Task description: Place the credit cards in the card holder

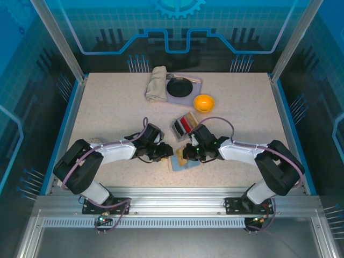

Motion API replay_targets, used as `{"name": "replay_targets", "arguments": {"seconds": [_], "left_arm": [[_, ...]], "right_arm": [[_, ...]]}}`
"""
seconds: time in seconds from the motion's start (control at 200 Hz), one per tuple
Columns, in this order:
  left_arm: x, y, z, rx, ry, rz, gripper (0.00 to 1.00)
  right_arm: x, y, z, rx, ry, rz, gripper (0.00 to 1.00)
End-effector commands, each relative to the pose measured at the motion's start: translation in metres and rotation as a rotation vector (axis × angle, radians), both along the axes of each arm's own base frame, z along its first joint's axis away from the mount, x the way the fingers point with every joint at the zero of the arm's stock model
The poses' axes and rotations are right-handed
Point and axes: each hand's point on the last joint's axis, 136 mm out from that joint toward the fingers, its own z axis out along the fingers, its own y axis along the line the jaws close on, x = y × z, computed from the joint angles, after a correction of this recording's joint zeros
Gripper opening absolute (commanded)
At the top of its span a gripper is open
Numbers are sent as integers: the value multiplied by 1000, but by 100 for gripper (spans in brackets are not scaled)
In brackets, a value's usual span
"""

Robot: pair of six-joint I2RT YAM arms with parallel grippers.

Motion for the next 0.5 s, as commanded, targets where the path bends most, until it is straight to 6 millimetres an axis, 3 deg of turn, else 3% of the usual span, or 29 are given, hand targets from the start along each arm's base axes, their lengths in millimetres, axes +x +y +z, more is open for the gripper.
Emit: {"name": "replay_targets", "arguments": {"seconds": [0.0, 0.25, 0.495], "left_arm": [[1, -1, -7, 18, 28, -24, 30], [-1, -1, -20, 40, 67, -44, 20], [-2, 0, -24, 50, 74, -41, 17]], "right_arm": [[0, -8, 12, 28, -14, -26, 4], [0, -36, 8, 16, -22, -52, 5], [-4, -39, -12, 17, 8, -40, 5]]}}
